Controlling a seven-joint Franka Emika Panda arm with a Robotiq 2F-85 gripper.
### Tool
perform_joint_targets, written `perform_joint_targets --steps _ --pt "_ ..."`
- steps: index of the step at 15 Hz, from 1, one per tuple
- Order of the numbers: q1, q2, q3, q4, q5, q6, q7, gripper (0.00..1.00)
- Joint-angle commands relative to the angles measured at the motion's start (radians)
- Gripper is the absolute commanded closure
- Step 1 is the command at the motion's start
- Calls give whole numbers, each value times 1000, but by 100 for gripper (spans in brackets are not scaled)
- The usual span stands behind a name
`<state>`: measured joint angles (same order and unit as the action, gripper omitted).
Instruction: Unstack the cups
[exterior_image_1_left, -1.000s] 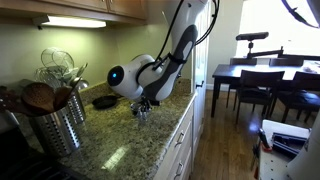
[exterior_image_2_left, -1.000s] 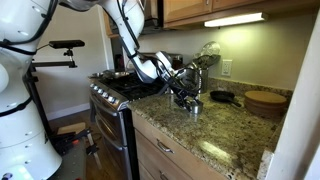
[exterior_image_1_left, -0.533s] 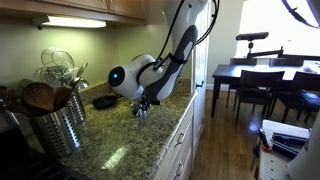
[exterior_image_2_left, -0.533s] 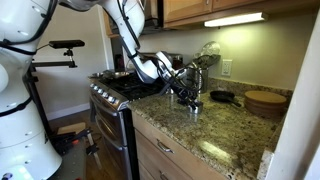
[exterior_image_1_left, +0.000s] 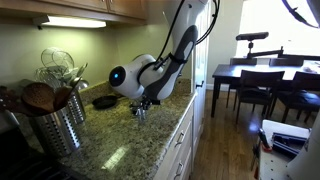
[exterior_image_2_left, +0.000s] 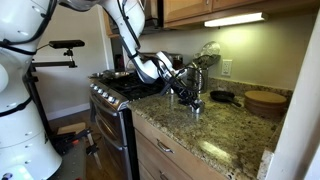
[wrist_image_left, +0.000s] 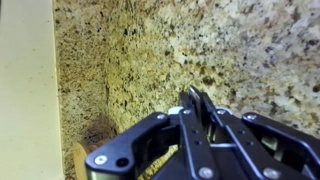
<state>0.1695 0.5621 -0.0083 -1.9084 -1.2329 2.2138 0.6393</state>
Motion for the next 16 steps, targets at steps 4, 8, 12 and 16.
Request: perform_joint_targets --steps 4,8,12,16 --pt "-10 -82 2 -48 -15 -31 56 97" --pt "-13 -121 9 -52 4 -58 73 97" --pt "-10 -156 21 -75 9 -75 84 97" --pt "0 -195 48 -131 20 -79 86 97"
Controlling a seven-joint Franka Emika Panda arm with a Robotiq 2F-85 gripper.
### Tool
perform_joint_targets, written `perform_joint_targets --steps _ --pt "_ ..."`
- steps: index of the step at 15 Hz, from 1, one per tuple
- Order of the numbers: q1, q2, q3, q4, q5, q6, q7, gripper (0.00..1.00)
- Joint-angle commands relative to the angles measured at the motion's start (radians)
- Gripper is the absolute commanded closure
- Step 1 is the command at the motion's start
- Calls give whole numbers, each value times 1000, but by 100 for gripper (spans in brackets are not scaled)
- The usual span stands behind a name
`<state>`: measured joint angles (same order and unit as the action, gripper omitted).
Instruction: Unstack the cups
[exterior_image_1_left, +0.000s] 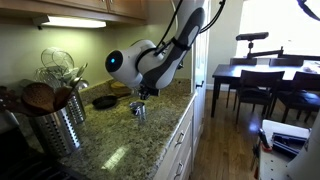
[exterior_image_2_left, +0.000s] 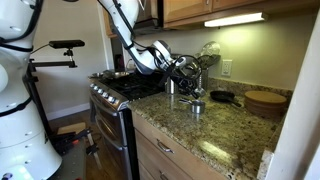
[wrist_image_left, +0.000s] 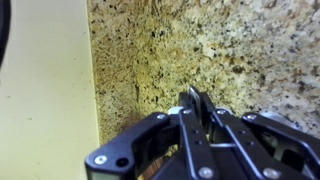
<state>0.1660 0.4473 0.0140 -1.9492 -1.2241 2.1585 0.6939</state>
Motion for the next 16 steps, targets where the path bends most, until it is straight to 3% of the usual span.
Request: perform_joint_targets --steps 1,12,16 --pt "5 -92 35 -106 18 -23 32 97" --pt "19 -251 112 -302 138 -33 35 97" --pt "23 -286 118 -361 111 -41 51 97"
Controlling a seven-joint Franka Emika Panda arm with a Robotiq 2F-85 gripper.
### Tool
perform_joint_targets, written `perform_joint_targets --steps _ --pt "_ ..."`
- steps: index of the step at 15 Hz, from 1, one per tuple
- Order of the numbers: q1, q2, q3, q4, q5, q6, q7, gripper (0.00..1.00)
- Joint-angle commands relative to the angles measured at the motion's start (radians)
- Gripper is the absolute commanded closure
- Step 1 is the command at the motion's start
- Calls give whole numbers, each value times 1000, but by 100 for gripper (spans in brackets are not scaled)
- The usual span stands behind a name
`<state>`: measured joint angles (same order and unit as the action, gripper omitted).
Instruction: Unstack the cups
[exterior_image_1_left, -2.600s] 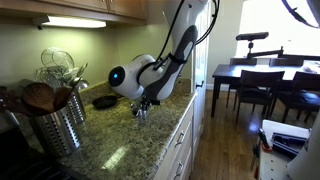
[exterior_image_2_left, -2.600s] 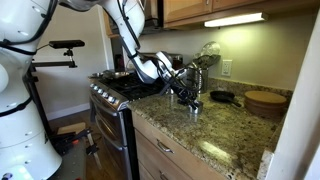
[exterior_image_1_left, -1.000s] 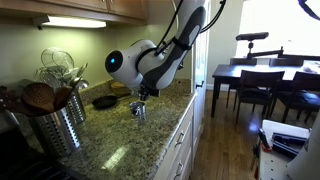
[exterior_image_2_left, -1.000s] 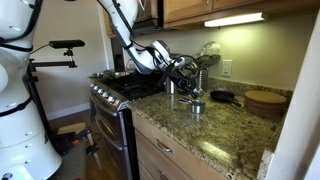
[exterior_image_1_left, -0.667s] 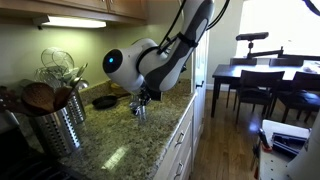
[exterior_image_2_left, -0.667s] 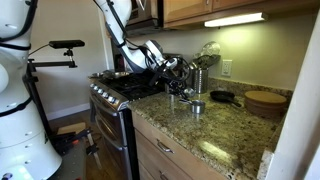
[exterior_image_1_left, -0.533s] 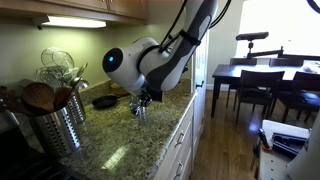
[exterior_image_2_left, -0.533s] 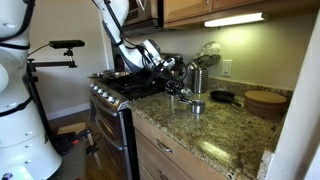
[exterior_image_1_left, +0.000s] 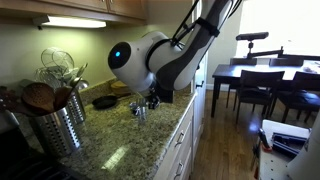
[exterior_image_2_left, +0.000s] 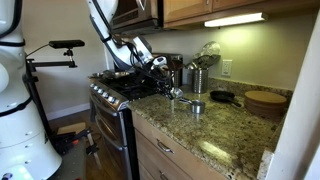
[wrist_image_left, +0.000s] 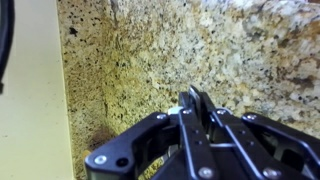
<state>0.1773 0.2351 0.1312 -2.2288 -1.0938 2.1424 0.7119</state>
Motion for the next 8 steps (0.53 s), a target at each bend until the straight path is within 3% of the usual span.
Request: perform_joint_targets --steps 1,8 --pt "12 -78 1 -92 -26 -27 35 97" --pt "5 -71 -2 -150 -75 -36 61 97"
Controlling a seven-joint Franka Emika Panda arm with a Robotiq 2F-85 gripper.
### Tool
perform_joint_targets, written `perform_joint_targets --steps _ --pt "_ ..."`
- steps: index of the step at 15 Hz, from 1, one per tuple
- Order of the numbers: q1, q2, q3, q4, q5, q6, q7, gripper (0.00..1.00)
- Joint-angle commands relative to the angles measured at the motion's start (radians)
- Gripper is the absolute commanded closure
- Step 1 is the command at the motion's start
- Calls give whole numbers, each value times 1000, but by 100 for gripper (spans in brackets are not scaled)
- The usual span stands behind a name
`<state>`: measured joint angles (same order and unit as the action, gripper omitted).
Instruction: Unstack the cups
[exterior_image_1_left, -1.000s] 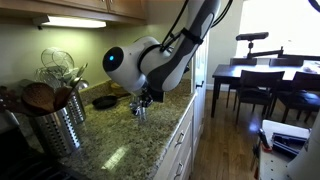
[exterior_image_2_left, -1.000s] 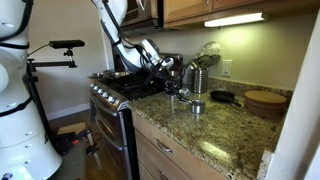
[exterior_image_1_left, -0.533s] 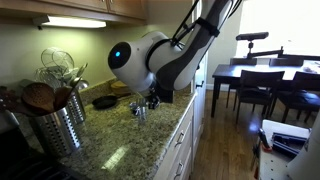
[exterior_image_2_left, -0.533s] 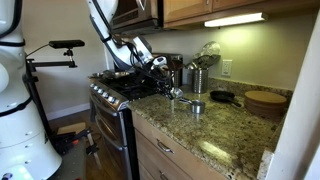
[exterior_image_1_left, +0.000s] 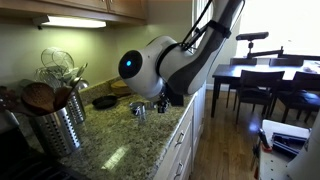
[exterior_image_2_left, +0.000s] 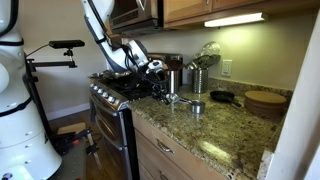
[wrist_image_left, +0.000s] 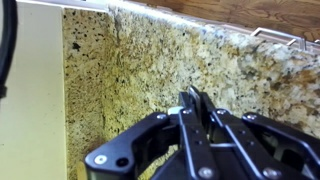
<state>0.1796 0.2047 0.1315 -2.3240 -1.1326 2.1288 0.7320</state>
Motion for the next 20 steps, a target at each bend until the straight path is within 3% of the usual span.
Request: perform_joint_targets --steps 1,8,20 --pt "4 -38 -2 -60 -48 -25 48 97" --pt "2 -2 -1 -64 -114 -28 106 97" --pt "5 61 1 -54 -130 -28 137 97"
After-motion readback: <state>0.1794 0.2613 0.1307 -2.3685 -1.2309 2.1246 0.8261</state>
